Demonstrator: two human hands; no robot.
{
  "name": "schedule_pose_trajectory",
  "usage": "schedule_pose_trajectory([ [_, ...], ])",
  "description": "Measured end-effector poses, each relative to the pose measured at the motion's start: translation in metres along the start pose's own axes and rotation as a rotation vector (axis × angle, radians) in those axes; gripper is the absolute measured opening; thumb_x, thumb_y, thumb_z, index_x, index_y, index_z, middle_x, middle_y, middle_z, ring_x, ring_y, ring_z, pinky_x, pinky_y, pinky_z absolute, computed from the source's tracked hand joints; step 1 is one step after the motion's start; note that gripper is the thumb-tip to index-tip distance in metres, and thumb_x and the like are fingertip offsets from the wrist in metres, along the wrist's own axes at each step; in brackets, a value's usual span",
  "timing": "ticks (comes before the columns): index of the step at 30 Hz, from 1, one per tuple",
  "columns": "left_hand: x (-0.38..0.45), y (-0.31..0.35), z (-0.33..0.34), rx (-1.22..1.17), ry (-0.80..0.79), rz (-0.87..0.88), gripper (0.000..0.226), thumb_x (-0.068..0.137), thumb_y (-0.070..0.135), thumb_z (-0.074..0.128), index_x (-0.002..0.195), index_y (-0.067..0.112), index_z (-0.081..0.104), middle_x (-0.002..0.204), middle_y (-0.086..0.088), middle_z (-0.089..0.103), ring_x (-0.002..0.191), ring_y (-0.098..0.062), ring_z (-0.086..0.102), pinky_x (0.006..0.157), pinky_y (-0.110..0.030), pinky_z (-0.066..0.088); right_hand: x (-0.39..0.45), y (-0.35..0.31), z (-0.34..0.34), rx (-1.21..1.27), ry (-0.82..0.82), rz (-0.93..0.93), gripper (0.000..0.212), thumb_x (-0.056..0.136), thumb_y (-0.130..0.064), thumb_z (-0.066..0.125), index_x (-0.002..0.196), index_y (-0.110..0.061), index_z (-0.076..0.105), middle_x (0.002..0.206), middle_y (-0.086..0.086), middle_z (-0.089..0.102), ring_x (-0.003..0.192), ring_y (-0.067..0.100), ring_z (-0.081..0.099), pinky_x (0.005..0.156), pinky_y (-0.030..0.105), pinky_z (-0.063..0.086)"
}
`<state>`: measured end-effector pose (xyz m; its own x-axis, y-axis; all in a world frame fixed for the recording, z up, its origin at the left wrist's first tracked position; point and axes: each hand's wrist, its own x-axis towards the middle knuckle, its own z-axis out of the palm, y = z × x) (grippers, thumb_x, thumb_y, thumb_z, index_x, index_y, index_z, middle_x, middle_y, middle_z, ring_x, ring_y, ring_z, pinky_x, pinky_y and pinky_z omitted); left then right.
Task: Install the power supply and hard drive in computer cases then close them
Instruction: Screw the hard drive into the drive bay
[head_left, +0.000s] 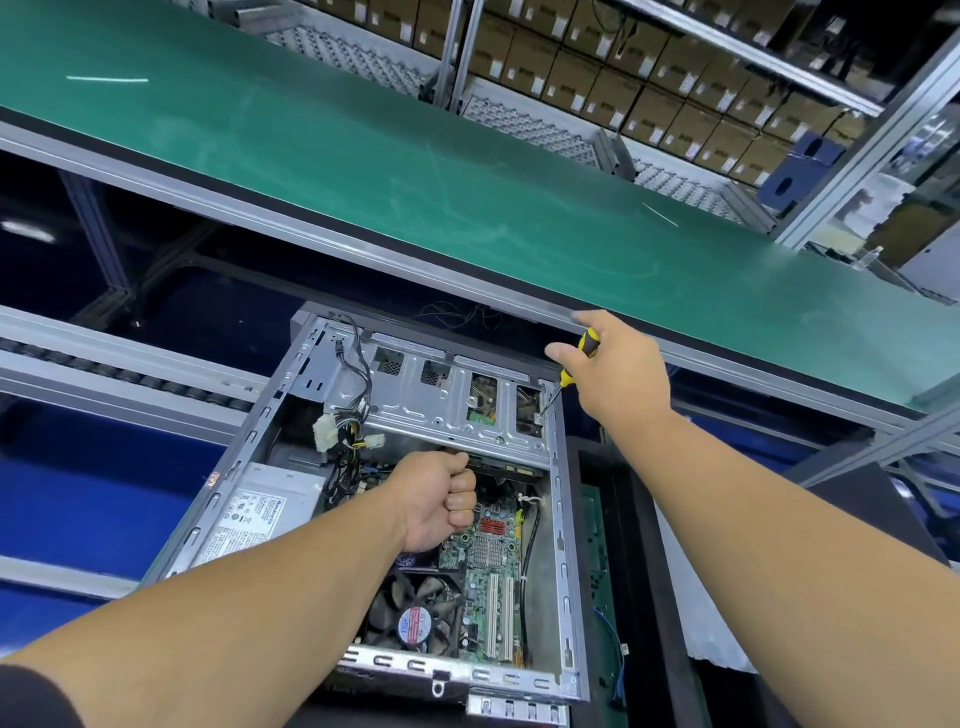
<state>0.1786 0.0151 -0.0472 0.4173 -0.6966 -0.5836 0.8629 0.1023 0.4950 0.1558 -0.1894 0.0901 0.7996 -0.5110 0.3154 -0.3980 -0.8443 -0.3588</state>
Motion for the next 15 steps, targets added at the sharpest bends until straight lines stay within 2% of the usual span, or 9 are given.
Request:
schedule_pose_trajectory([
  [2, -0.0004, -0.0006, -0.0017, -0.029, -0.021, 0.006, 0.039, 0.112, 0.021, 0.032, 0.073, 0.018, 0.032, 0.059, 0.002, 0.025, 0.053, -0.013, 0.016, 0.046, -0.025, 0.02, -0.0015, 0.0005, 0.0016, -0.041, 0.018, -0.033, 0.047, 0.099, -0.054, 0.056, 0.142, -0.034, 0.053, 0.088, -0.017, 0.062, 0.086, 0.017, 0.063, 0.07, 0.032, 0.045],
  [4, -0.0001, -0.0014, -0.0032, -0.063, -0.04, 0.023, 0.038, 0.112, 0.019, 0.033, 0.074, 0.018, 0.033, 0.061, 0.001, 0.024, 0.052, -0.013, 0.017, 0.045, -0.025, 0.022, -0.0011, 0.0002, 0.0043, 0.16, -0.083, -0.029, 0.052, 0.105, -0.041, 0.049, 0.155, -0.038, 0.038, 0.11, -0.013, 0.064, 0.093, 0.012, 0.063, 0.074, 0.026, 0.047],
  [5, 0.0003, -0.002, -0.0039, -0.076, -0.047, 0.032, 0.038, 0.112, 0.018, 0.033, 0.074, 0.018, 0.033, 0.061, 0.001, 0.024, 0.051, -0.013, 0.017, 0.044, -0.025, 0.023, -0.001, -0.0005, 0.0043, 0.264, -0.142, -0.006, 0.054, 0.106, -0.034, 0.049, 0.157, -0.04, 0.034, 0.115, -0.013, 0.064, 0.093, 0.008, 0.064, 0.072, 0.018, 0.048],
  [6, 0.0008, -0.0024, -0.0045, -0.084, -0.052, 0.038, 0.038, 0.112, 0.018, 0.033, 0.074, 0.018, 0.033, 0.061, 0.001, 0.024, 0.051, -0.013, 0.017, 0.044, -0.025, 0.023, -0.0005, -0.0014, 0.0037, 0.296, -0.155, 0.005, 0.055, 0.106, -0.031, 0.052, 0.157, -0.042, 0.035, 0.112, -0.011, 0.066, 0.091, 0.006, 0.065, 0.07, 0.015, 0.049],
  [9, 0.0021, -0.0034, -0.0063, -0.092, -0.067, 0.044, 0.039, 0.111, 0.017, 0.034, 0.073, 0.019, 0.033, 0.06, 0.001, 0.025, 0.051, -0.013, 0.017, 0.043, -0.025, 0.023, 0.0007, -0.0046, -0.0007, 0.06, -0.025, 0.001, 0.051, 0.101, -0.044, 0.062, 0.149, -0.04, 0.048, 0.086, -0.01, 0.063, 0.082, 0.017, 0.064, 0.073, 0.033, 0.055],
  [11, 0.0029, -0.0037, -0.0073, -0.094, -0.073, 0.042, 0.039, 0.111, 0.017, 0.034, 0.073, 0.018, 0.033, 0.06, 0.001, 0.025, 0.051, -0.013, 0.017, 0.043, -0.025, 0.024, -0.0007, -0.004, -0.0022, -0.034, 0.03, -0.015, 0.052, 0.1, -0.054, 0.057, 0.148, -0.036, 0.05, 0.078, -0.013, 0.06, 0.084, 0.02, 0.063, 0.073, 0.036, 0.053],
  [13, 0.0037, -0.0039, -0.0082, -0.097, -0.079, 0.044, 0.039, 0.111, 0.017, 0.034, 0.072, 0.018, 0.033, 0.06, 0.001, 0.025, 0.051, -0.013, 0.018, 0.044, -0.025, 0.024, -0.0019, -0.0004, -0.0002, 0.031, -0.02, -0.044, 0.055, 0.104, -0.049, 0.049, 0.157, -0.035, 0.037, 0.083, -0.01, 0.063, 0.084, 0.019, 0.064, 0.072, 0.035, 0.05],
  [15, 0.0046, -0.0046, -0.0084, -0.099, -0.081, 0.05, 0.04, 0.111, 0.017, 0.034, 0.071, 0.019, 0.033, 0.059, 0.001, 0.025, 0.051, -0.013, 0.018, 0.043, -0.025, 0.025, -0.0032, 0.0027, 0.0013, 0.217, -0.147, -0.038, 0.063, 0.106, -0.032, 0.048, 0.161, -0.042, 0.019, 0.097, -0.011, 0.062, 0.083, 0.013, 0.064, 0.072, 0.029, 0.049],
])
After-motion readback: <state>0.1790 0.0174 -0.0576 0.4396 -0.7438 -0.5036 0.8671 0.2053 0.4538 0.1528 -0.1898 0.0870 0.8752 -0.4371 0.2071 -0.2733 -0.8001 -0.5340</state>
